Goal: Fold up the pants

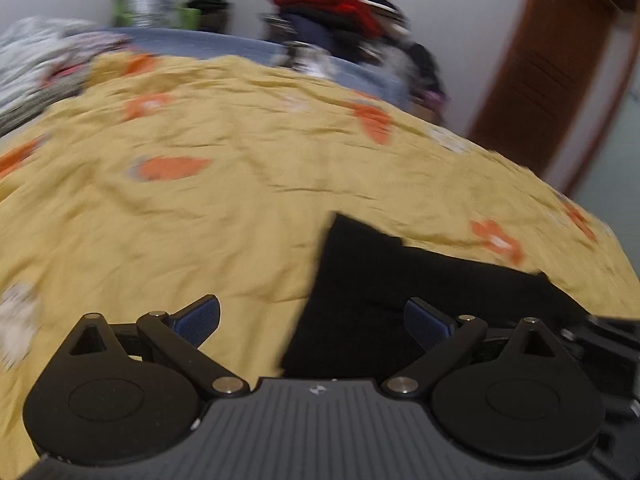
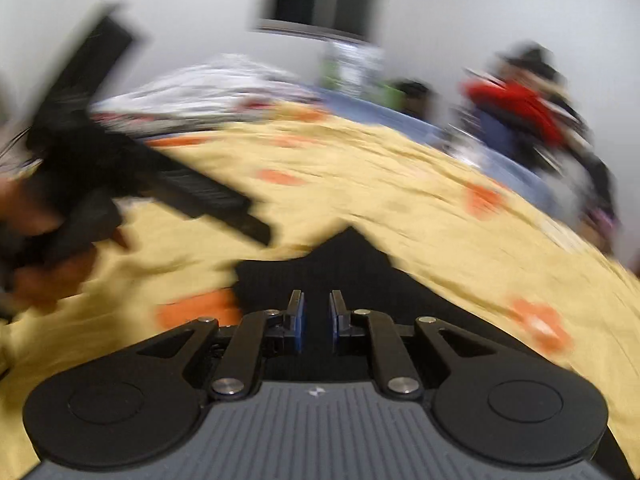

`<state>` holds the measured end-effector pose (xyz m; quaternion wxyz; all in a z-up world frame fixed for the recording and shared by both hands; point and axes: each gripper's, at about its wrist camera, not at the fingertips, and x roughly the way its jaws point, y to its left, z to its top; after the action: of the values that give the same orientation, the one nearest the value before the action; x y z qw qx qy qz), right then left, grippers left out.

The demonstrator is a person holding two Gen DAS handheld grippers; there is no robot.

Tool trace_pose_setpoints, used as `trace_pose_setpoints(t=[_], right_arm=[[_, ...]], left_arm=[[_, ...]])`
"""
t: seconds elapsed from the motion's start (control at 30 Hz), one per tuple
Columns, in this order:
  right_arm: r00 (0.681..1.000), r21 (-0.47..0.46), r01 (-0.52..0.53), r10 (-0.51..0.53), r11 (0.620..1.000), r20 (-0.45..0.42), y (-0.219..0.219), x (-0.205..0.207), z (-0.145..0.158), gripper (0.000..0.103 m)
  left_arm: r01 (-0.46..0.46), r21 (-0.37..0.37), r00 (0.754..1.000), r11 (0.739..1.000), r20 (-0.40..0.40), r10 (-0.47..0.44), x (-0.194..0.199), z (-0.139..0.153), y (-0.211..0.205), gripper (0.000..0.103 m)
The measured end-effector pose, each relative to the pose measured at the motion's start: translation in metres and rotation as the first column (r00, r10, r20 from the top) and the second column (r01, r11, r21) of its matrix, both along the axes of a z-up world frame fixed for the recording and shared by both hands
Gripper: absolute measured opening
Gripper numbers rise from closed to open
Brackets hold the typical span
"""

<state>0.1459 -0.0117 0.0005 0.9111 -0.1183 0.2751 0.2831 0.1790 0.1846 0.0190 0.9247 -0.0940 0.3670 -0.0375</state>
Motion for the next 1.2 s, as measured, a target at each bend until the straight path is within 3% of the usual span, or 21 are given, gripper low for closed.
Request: trace_pose_setpoints(t=[0.13, 0.27, 0.3, 0.37, 0.43, 0.53, 0.63, 0.77, 0.93, 1.03, 1.1, 1.2], right_arm=[[0.983, 0.075, 0.12, -0.108, 0.99, -0.146, -0.024, 0.033, -0.024, 0.012], [0.97, 0.086, 0.165, -0.146, 0.982, -0.194, -0.025, 0.057, -0.041, 0.012], [0.969, 0.086, 0.169, -0.15, 0.982, -0.195, -0.025, 0.064, -0.044, 0.012], [0.97, 0.087, 0.169, -0.15, 0.982, -0.192, -0.02, 0.074, -0.046, 0.012], [0.964, 0.096, 0.183, -0.159, 0.978, -0.214, -0.018, 0.079, -0.041, 0.012], [0.971, 0.115, 0.179, -0.157, 0.977, -0.179, -0.033, 0.063, -0.029, 0.012], [0.973, 0.062, 0.203, -0.194, 0.977, -0.127, -0.059, 0.05, -0.021, 0.012], [0.927, -0.016, 0.319, -0.316, 0.948, -0.203, -0.096, 0.082, -0.034, 0.012], [0.934, 0.003, 0.307, -0.301, 0.952, -0.192, -0.099, 0.106, -0.043, 0.012], [0.932, -0.018, 0.313, -0.31, 0.95, -0.188, -0.096, 0.115, -0.042, 0.012], [0.931, -0.017, 0.329, -0.327, 0.944, -0.163, -0.098, 0.103, -0.033, 0.013], [0.936, -0.006, 0.319, -0.316, 0.948, -0.154, -0.112, 0.085, -0.026, 0.013]], left_arm=[[0.077, 0.065, 0.997, 0.995, -0.022, -0.075, 0.046, -0.006, -0.036, 0.099], [0.079, 0.072, 0.985, 0.994, -0.158, -0.067, 0.092, -0.043, -0.046, 0.098], [0.068, 0.084, 0.981, 0.994, -0.188, -0.051, 0.101, -0.053, -0.048, 0.102], [0.053, 0.137, 0.989, 0.989, -0.141, -0.034, 0.111, -0.062, -0.049, 0.103], [0.047, 0.192, 0.989, 0.98, -0.144, -0.019, 0.119, -0.065, -0.055, 0.102], [0.048, 0.189, 0.994, 0.981, -0.101, -0.029, 0.103, -0.051, -0.056, 0.097], [0.078, 0.217, 0.996, 0.973, -0.057, -0.067, 0.077, -0.04, -0.062, 0.098], [0.133, 0.221, 0.99, 0.966, -0.071, -0.119, 0.068, -0.044, -0.085, 0.098], [0.138, 0.353, 0.99, 0.926, -0.046, -0.131, 0.083, -0.064, -0.111, 0.103], [0.114, 0.324, 0.993, 0.939, -0.05, -0.103, 0.098, -0.064, -0.106, 0.101], [0.115, 0.295, 0.993, 0.949, -0.034, -0.11, 0.088, -0.052, -0.102, 0.095], [0.166, 0.279, 0.985, 0.946, -0.01, -0.17, 0.063, -0.039, -0.099, 0.098]])
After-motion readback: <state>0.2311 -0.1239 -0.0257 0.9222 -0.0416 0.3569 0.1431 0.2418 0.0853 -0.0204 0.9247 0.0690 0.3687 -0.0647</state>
